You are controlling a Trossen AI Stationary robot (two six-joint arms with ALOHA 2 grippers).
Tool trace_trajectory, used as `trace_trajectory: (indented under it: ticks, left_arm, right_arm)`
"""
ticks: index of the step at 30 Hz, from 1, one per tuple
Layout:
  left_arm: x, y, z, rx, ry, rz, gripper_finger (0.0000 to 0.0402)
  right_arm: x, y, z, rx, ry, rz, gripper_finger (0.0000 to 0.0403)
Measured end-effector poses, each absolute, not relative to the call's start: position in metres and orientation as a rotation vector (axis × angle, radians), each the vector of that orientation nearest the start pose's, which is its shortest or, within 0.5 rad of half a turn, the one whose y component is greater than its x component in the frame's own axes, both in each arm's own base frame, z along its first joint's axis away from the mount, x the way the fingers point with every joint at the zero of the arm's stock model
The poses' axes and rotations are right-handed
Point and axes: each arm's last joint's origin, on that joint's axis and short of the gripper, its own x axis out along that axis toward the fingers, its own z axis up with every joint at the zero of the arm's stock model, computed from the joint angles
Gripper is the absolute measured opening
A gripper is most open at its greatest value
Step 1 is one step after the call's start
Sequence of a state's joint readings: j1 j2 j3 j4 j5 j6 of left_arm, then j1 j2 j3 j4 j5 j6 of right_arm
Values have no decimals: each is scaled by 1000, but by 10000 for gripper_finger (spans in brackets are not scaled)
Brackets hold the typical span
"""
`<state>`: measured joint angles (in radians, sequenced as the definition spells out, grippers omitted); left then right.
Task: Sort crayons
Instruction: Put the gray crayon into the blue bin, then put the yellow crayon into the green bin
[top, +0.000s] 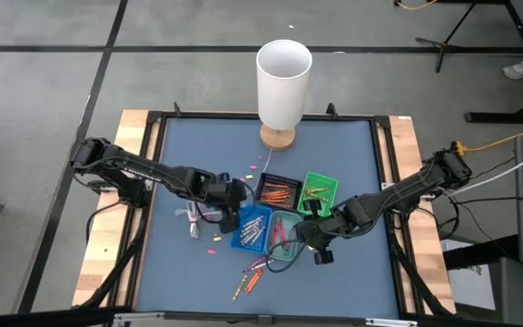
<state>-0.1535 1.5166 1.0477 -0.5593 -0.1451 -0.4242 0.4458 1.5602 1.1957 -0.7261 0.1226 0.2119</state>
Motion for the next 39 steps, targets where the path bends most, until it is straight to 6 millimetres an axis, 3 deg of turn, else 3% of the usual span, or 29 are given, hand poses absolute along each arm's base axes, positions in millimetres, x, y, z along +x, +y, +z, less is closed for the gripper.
trace_trajectory:
  ticks: [5, 13, 27, 33, 39]
  left_arm:
    - [309, -50, 236, -374, 866, 152, 8]
    - [313, -70, 243, -374, 771, 74, 9]
    - [307, -95, 244, -307, 742, 81, 90]
    - [302, -110, 244, -425, 761, 46, 93]
    - [291, -141, 244, -507, 754, 22, 92]
  right_arm:
    - [283, 131, 251, -116, 1072, 177, 131]
    - [283, 131, 251, -116, 1071, 177, 131]
    - [283, 131, 251, -116, 1071, 177, 131]
    - [283, 131, 251, -116, 1071, 177, 131]
    - [283, 131, 251, -116, 1071, 177, 131]
